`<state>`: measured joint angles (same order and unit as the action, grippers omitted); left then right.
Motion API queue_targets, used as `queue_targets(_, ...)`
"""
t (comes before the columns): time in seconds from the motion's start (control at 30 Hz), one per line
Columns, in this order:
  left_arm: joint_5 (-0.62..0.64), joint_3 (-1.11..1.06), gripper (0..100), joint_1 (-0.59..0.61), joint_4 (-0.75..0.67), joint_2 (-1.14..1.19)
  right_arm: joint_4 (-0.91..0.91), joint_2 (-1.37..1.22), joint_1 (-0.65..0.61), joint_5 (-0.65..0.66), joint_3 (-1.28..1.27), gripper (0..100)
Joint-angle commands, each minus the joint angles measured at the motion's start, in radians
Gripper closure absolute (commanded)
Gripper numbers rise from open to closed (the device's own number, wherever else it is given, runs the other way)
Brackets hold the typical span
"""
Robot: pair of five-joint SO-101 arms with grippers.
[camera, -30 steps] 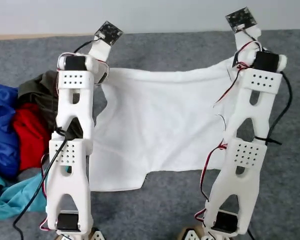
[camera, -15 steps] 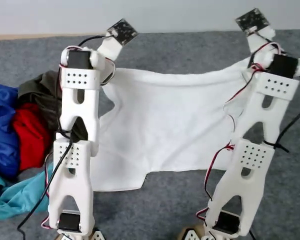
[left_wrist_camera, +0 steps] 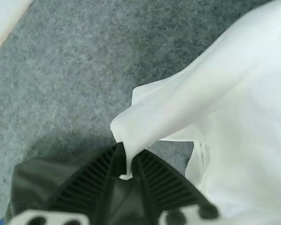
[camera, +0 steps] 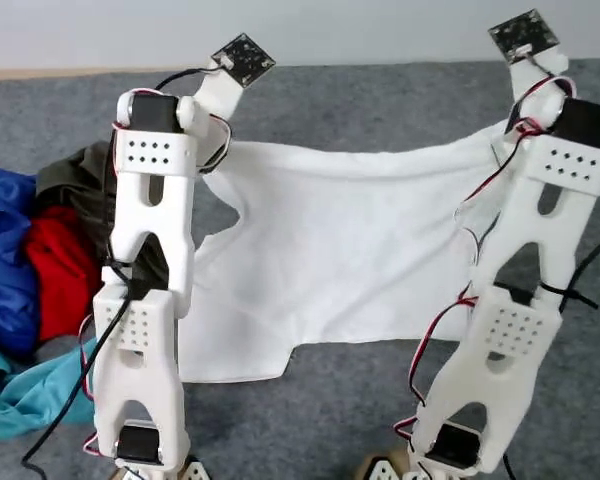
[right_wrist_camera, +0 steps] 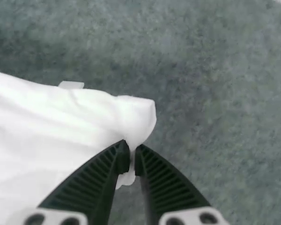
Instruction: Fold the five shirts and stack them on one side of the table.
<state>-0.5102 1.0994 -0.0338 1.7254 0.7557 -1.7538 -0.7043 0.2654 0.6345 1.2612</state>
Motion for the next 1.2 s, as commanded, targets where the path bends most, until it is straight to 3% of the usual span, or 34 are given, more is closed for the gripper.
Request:
queue_targets(0.0,0.011,-0.039,100,0.009,0.031,-0.107,-0.044,0.197,-0.024,-0.018,-0.186,98.8)
queue_targets(0.3,-0.041,-0.285,100,-0.002,0.031,-0.232,-0.039,0.473,-0.045,-0.017,-0.643,98.8)
queue_targets(0.8,-0.035,-0.239,100,0.032,0.028,-0.423,-0.024,0.694,-0.045,-0.021,-0.657,98.8)
queue_targets(1.17,0.218,0.036,100,0.034,-0.058,-0.56,0.214,0.921,-0.038,-0.068,-0.657,98.8)
